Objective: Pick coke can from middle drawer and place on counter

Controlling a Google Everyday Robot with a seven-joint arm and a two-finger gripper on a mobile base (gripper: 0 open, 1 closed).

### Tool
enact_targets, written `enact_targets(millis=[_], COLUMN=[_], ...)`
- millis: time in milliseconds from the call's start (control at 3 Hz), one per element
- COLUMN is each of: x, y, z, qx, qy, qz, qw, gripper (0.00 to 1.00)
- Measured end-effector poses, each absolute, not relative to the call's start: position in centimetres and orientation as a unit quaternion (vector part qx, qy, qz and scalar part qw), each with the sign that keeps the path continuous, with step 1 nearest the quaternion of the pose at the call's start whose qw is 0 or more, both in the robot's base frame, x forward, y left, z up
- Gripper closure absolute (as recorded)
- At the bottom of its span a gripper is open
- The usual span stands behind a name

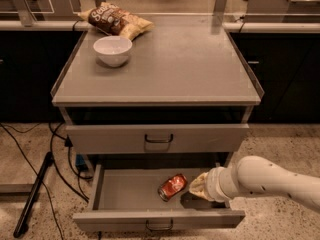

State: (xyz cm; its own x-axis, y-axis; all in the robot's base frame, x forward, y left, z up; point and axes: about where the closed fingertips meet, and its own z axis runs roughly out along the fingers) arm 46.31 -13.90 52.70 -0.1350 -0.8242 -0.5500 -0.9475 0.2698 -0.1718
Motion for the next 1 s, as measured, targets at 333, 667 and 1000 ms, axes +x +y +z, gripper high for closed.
enact_targets(millis=[333,667,1000], x=[47.5,49.2,50.2], y=[-13.0,-11.8,-10.9], z=[50.4,47.9,46.6], qx=[-0.602,-0.61,-0.615], qy=[0.741,0.734,0.73], qz=[0.111,0.117,0.122], qw=[0.278,0.274,0.273], gripper=[0.59,0.28,0.15])
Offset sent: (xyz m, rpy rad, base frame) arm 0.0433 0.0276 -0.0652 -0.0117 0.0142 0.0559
